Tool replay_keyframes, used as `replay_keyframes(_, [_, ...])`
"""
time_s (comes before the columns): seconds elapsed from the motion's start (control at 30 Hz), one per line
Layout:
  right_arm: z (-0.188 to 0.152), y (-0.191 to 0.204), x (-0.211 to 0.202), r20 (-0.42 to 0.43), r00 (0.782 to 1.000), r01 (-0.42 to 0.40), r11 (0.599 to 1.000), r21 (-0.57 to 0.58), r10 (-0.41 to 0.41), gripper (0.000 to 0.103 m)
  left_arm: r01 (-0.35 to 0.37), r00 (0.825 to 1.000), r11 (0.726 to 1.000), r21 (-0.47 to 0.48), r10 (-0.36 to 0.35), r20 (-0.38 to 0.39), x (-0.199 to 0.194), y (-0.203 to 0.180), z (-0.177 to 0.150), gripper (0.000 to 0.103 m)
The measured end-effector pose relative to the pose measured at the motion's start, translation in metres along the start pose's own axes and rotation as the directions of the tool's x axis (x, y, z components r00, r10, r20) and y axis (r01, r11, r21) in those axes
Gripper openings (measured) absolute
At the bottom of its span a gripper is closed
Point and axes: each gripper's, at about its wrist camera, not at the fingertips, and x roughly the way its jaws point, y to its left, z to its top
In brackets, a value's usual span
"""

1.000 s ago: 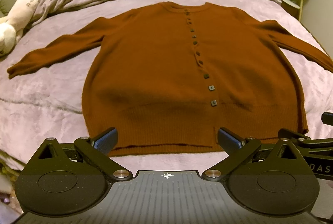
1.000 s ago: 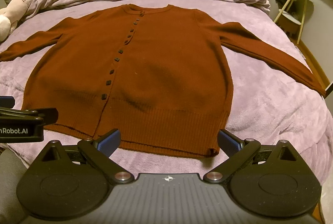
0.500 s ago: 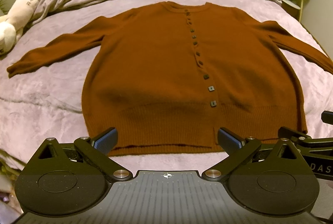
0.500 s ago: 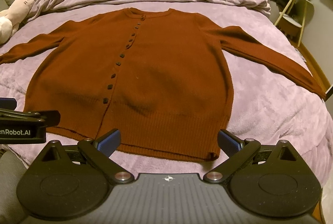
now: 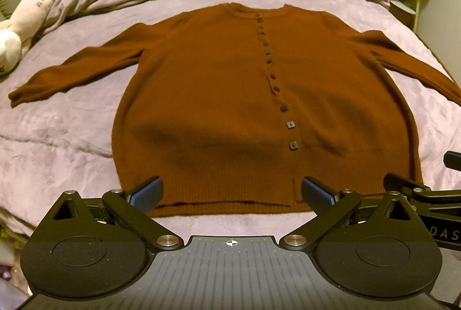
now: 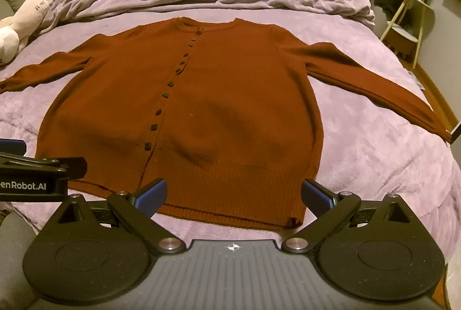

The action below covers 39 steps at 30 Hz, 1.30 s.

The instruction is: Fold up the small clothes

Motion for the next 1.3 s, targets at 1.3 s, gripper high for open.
replay_keyframes(1.3, [0.0002,-0.0035,-0.0037,0.058,0.997,-0.058,0.998,0.026,0.056,0.099,0.003,1.000,1.000,-0.012,-0.003,-0.019,0.0024,-0.0003,0.0023,0.103])
